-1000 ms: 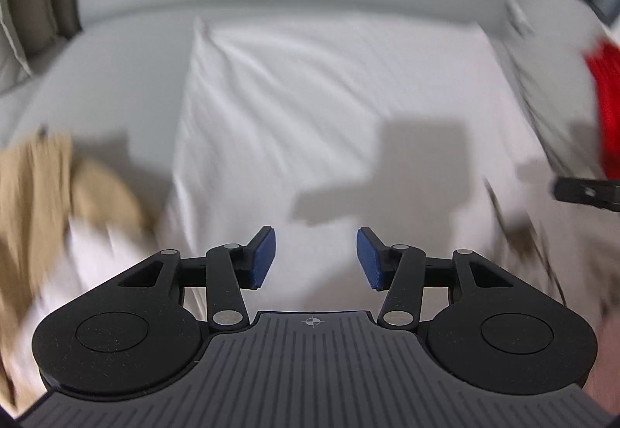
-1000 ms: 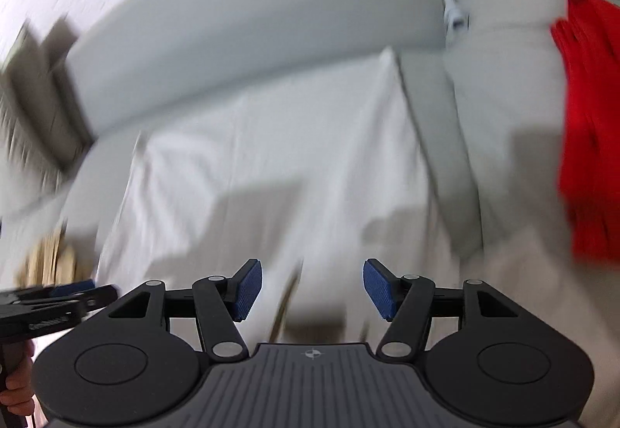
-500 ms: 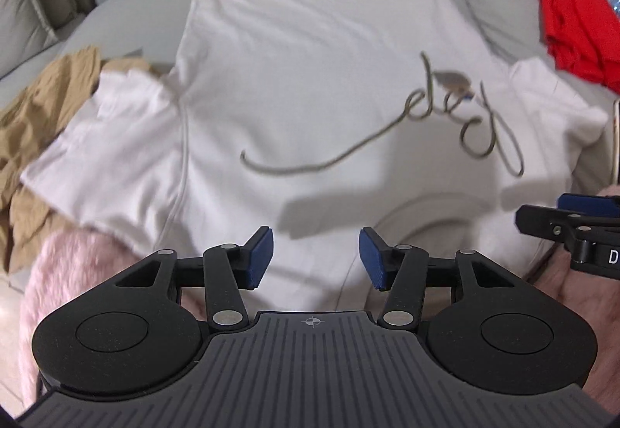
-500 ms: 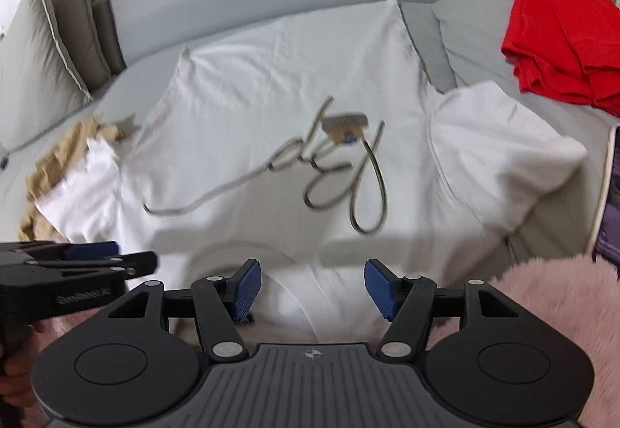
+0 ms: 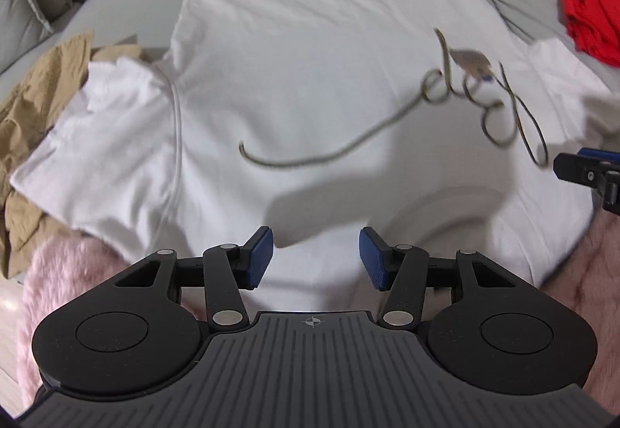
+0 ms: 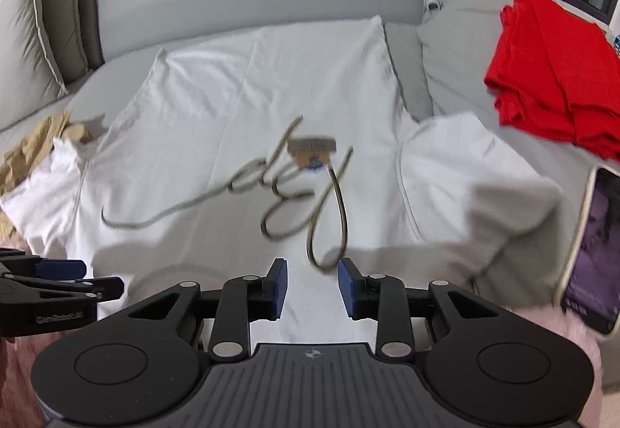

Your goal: Fold clothes

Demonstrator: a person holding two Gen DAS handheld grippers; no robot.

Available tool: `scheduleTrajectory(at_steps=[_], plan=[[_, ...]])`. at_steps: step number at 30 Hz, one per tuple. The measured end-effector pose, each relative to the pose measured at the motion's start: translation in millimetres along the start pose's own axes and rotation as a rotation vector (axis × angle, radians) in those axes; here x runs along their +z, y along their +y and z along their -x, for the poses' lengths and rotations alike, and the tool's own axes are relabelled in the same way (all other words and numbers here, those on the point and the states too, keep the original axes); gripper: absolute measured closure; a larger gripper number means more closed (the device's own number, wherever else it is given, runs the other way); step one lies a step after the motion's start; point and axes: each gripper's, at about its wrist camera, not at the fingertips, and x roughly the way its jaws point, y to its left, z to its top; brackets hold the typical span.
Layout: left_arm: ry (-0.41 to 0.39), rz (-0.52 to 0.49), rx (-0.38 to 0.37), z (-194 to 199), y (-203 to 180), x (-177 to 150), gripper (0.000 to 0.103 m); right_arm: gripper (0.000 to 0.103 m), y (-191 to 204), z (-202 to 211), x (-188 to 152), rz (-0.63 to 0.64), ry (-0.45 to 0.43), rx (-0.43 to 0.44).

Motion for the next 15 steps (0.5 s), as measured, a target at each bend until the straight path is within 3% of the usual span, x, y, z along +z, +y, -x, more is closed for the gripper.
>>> scheduleTrajectory(at_steps=[2,4,7,12,15], plan=[[0.002,0.033,-0.005,-6.9,0.0,-2.6,0.046,0.072,0.1,-13.9,-3.4,-0.013,0.030,-0.006],[-0.047,0.035,0.009,-7.6,-2.2,-11.6,0.044,0.072,-0.3,-27.1,-14.3,-0.015,0.087,-0.019],[-0.084,-0.031,0.023,-4.8,-7.2,-19.6,0.043,0.070,3.4,-25.9,-23.8,0.017,0.076,-0.045],[-0.054,-0.047,0.002,1.3,-4.4,-27.5,0.043,0.069,2.0,-20.4,-23.6,0.009,0.192,-0.097],[-0.055,-0.050,-0.012,3.2,-2.7,-30.4,0.040,0.068,-6.8,-7.9,-27.4,-0.060,0.170,-0.049]])
